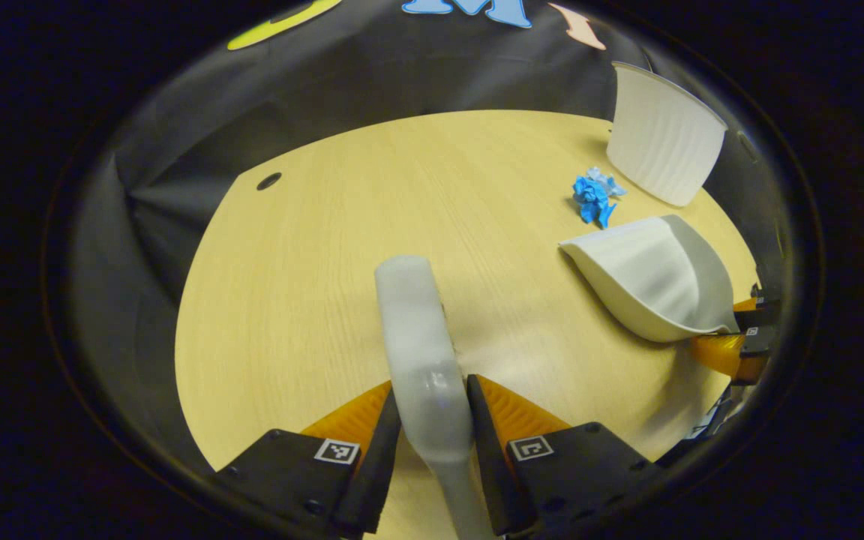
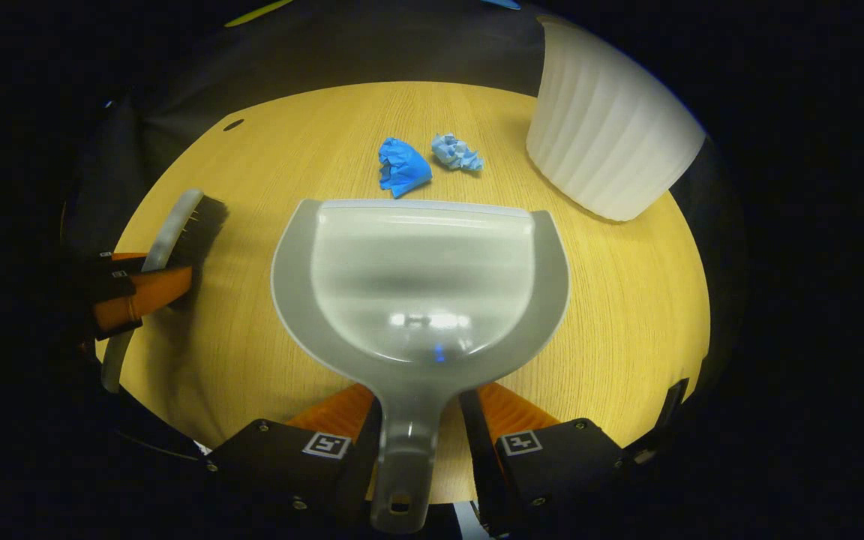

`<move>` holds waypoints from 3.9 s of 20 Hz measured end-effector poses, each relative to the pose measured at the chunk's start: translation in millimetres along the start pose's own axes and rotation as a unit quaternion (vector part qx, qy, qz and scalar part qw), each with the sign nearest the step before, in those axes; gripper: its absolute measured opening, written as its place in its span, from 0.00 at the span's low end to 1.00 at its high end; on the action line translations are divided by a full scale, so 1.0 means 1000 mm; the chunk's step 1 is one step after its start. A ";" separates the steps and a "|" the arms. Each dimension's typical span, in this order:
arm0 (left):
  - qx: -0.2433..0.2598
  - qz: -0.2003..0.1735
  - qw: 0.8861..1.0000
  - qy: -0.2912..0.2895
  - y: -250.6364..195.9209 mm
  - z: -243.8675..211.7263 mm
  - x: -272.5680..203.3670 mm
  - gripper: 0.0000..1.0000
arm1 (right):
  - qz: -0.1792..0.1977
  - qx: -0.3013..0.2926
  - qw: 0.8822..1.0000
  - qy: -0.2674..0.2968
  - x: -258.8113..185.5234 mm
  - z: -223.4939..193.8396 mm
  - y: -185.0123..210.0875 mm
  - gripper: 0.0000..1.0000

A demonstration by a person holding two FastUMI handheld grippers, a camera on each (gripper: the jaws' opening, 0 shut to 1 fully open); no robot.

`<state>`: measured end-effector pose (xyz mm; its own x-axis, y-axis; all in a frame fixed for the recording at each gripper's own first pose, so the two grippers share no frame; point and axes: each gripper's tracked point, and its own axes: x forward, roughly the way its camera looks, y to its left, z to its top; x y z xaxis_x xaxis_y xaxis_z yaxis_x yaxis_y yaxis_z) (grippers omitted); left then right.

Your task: Pick up the small broom and dustpan from the desktop, sweep the trash into the dustpan with the broom, and then empty the trash into the garbage bin.

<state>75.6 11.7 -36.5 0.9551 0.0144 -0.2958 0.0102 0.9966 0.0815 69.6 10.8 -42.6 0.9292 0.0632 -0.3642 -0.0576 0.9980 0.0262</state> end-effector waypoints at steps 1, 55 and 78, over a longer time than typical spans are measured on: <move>0.005 0.001 1.000 0.000 0.000 0.001 0.001 0.58 | 0.002 0.003 1.000 0.002 0.001 -0.001 0.000 0.58; 0.297 -0.305 0.904 -0.027 -0.236 0.178 0.047 0.53 | 0.089 -0.173 0.981 -0.009 0.005 0.035 -0.097 0.30; 0.182 -0.252 0.949 -0.044 -0.117 0.191 0.097 0.48 | 0.053 -0.108 0.992 -0.024 0.003 0.045 -0.104 0.30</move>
<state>223.6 -119.0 107.5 0.8228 -0.4799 -0.3044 0.5588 0.7807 0.2798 95.2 -92.5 -4.4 0.9299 0.1726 -0.3247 -0.2280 0.9634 -0.1409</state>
